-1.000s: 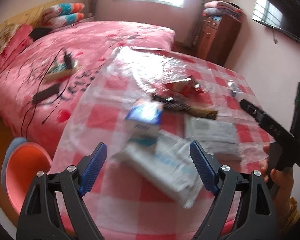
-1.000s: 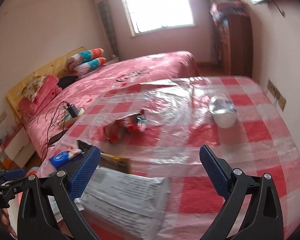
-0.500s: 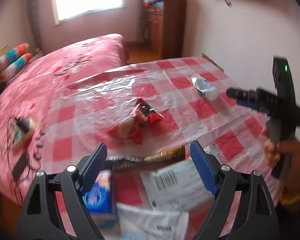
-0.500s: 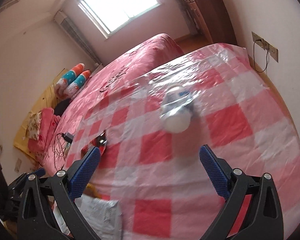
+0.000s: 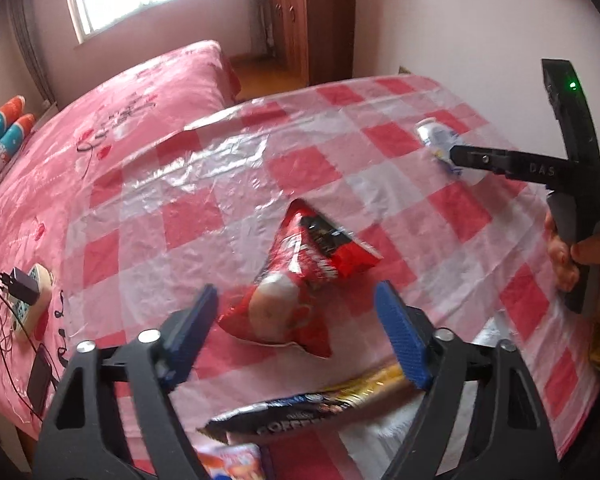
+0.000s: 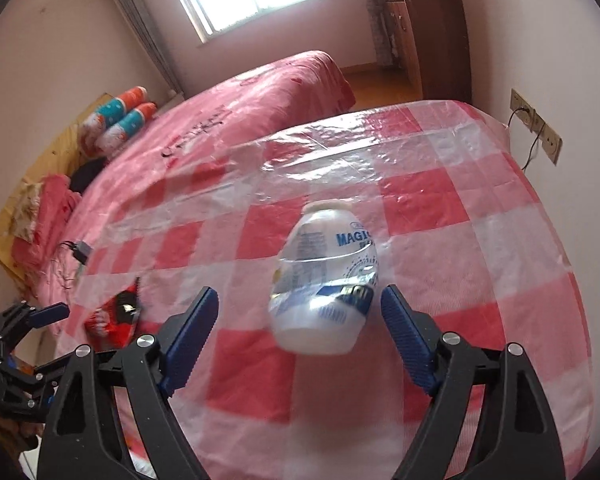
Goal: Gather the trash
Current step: 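Grasp the red Tiramisu snack bag with the left gripper while the right gripper grasps the white bottle, then lift the red snack bag and white bottle off the table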
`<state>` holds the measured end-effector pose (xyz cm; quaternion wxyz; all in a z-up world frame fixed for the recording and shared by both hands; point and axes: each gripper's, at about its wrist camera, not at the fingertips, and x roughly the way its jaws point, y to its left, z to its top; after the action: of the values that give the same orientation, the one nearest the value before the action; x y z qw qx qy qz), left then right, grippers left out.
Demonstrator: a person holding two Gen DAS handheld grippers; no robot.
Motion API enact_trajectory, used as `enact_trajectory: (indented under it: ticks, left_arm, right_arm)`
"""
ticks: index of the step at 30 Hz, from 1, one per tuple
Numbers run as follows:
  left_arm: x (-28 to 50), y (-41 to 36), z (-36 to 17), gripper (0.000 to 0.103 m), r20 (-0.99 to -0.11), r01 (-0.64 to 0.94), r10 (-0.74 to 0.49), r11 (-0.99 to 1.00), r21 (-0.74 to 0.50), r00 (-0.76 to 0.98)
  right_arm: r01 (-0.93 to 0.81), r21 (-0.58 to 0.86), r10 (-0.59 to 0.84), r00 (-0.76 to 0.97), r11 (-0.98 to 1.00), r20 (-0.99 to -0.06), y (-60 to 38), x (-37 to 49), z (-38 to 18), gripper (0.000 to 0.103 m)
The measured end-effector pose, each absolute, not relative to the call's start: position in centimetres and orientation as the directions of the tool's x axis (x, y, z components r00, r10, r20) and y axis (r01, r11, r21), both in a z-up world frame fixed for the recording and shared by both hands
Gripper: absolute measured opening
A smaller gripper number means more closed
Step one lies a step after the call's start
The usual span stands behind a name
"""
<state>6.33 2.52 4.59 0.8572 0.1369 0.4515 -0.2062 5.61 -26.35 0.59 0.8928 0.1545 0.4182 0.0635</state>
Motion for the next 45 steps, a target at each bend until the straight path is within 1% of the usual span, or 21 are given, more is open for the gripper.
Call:
enact_trajectory:
  ticks: [6, 9, 10, 11, 12, 13, 14, 18, 20, 23, 29, 32, 41, 45]
  left_arm:
    - [7.6, 2.7, 3.7, 0.074, -0.841, 0.488, -0.245, 0.872, 0.026, 0.482]
    - [7.7, 2.0, 3.3, 0.074, -0.845, 0.511, -0.245, 0.858, 0.039, 0.475]
    - [7.8, 1.8, 3.1, 0.073, -0.847, 0.518, -0.243, 0.854, 0.044, 0.472]
    - [8.0, 1.6, 2.9, 0.067, -0.849, 0.522, -0.242, 0.852, 0.045, 0.469]
    - [8.1, 1.4, 2.8, 0.064, -0.852, 0.525, -0.240, 0.850, 0.048, 0.466]
    - [8.2, 1.3, 2.7, 0.064, -0.849, 0.528, -0.242, 0.847, 0.051, 0.470]
    - [8.3, 1.1, 2.7, 0.062, -0.849, 0.530, -0.243, 0.847, 0.050, 0.469]
    - [8.5, 0.6, 2.6, 0.055, -0.846, 0.528, -0.250, 0.848, 0.043, 0.471]
    - [8.3, 0.4, 2.5, 0.054, -0.843, 0.526, -0.243, 0.849, 0.055, 0.479]
    - [8.2, 0.1, 2.6, 0.052, -0.845, 0.517, -0.229, 0.854, 0.064, 0.484]
    - [8.2, 0.2, 2.8, 0.047, -0.846, 0.479, -0.224, 0.877, 0.041, 0.484]
    - [8.2, 0.4, 2.9, 0.039, -0.842, 0.454, -0.228, 0.891, 0.023, 0.490]
    - [7.4, 1.0, 2.9, 0.039, -0.839, 0.404, -0.242, 0.914, -0.029, 0.488]
    - [6.6, 1.3, 3.2, 0.038, -0.830, 0.392, -0.263, 0.918, -0.059, 0.492]
  right_arm:
    - [0.025, 0.307, 0.219, 0.646, 0.951, -0.731, -26.4, 6.8, 0.4, 0.083]
    - [0.015, 0.259, 0.188, 0.646, 0.966, -0.740, -25.9, 6.9, 0.3, 0.083]
    - [0.009, 0.245, 0.182, 0.643, 0.969, -0.744, -25.6, 7.0, 0.3, 0.083]
    - [0.004, 0.234, 0.177, 0.640, 0.972, -0.747, -25.4, 7.1, 0.3, 0.083]
    - [-0.001, 0.213, 0.164, 0.638, 0.977, -0.752, -25.1, 7.1, 0.2, 0.081]
    - [-0.002, 0.198, 0.154, 0.636, 0.980, -0.756, -24.8, 7.0, 0.3, 0.076]
    - [-0.005, 0.192, 0.152, 0.635, 0.981, -0.757, -24.7, 7.0, 0.2, 0.074]
    - [-0.006, 0.195, 0.154, 0.635, 0.981, -0.757, -24.8, 7.1, 0.1, 0.069]
    - [-0.003, 0.177, 0.139, 0.634, 0.984, -0.761, -24.7, 7.2, 0.1, 0.061]
    - [-0.006, 0.180, 0.143, 0.634, 0.984, -0.760, -24.8, 7.1, 0.1, 0.061]
    - [-0.023, 0.213, 0.179, 0.635, 0.977, -0.751, -25.1, 6.9, 0.1, 0.061]
    - [-0.032, 0.221, 0.190, 0.635, 0.975, -0.749, -25.1, 6.6, 0.2, 0.061]
    - [-0.064, 0.283, 0.257, 0.640, 0.957, -0.724, -25.3, 5.7, 0.4, 0.061]
    - [-0.086, 0.288, 0.273, 0.647, 0.954, -0.712, -24.9, 5.1, 0.7, 0.061]
